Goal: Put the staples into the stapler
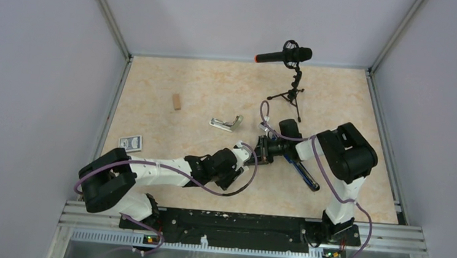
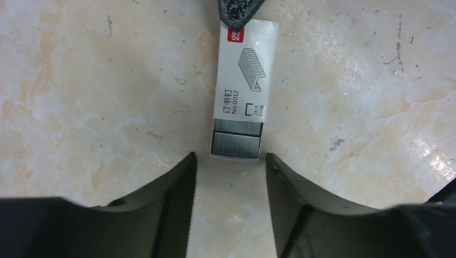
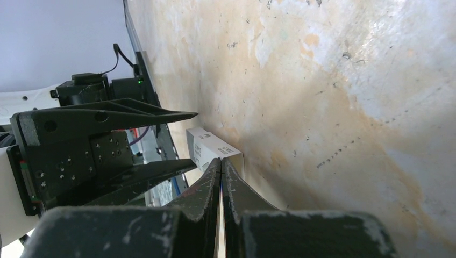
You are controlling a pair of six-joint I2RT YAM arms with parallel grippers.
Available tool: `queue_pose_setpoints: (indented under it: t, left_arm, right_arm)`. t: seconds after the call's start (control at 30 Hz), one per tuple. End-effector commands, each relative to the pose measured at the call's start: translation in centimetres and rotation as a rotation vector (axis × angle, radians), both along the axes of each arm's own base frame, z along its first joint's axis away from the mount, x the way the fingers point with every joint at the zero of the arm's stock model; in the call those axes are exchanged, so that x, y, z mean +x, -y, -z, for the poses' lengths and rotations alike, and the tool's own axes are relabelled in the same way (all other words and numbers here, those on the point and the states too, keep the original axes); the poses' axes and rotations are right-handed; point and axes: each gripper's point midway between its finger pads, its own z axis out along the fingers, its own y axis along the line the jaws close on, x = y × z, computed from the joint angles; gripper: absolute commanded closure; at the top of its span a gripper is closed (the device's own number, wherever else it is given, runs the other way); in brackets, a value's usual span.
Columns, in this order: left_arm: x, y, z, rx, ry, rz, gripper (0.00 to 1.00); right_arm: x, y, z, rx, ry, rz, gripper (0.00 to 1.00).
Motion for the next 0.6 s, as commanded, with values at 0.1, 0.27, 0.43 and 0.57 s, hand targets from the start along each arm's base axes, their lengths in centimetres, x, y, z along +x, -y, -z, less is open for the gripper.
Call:
queue_pose_setpoints:
  t: [0.1,0.27,0.43,0.57]
  left_arm:
    - [0.6,1.1,-1.4,-0.057,0.037,0.023,0.34]
    - [1.5,1.5,-1.4,-0.033,0.068,0.033,0.32]
    - [1.8,2.0,-0.8,-0.014,0.058,0.045,0.37]
    - [1.7,2.1,-0.5,-0.019,0.052,0.050,0.41]
  right_arm:
    - [0.0,0.1,-0.6,0.032,0.040,-0.012,1.00]
    - [0.1,0.1,-0.9,0.037,0.046,-0.011,1.00]
    - [0.2,0.0,-1.1,0.040,0.046,-0.010,1.00]
    - [0.2,0.0,-1.2,0.042,0.047,-0.010,1.00]
